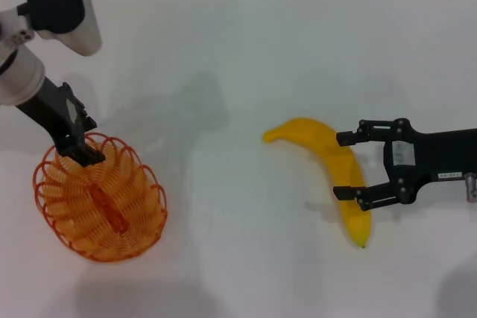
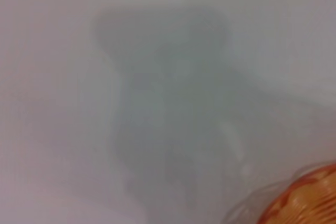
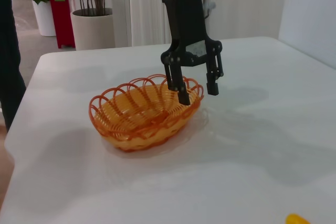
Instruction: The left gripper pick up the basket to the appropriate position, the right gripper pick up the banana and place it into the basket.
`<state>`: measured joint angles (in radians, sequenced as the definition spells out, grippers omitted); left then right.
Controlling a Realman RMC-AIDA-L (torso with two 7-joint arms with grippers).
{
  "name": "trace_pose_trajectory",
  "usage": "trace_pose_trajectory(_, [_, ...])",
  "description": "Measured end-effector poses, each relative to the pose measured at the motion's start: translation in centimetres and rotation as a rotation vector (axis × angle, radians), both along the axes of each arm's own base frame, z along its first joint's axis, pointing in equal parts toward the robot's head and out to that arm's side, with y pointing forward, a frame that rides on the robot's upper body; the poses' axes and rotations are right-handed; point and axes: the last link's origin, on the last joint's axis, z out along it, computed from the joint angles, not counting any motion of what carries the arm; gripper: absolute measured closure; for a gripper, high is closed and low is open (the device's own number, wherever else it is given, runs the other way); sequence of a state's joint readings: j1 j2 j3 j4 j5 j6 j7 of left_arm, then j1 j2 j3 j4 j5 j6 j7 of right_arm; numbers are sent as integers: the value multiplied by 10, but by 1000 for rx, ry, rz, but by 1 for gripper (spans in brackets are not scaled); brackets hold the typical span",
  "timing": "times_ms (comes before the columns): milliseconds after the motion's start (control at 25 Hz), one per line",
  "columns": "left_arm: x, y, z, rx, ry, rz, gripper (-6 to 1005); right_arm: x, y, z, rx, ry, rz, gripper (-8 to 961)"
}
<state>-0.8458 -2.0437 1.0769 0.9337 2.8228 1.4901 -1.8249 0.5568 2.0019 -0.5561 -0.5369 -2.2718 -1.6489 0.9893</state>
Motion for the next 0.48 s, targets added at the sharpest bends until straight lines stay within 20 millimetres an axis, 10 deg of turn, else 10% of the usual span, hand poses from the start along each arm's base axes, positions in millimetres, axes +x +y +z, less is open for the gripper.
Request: trace_pose_trajectory(480, [5,3,-6,25,7,-6,629,0,0,0,-2,-1,1,62])
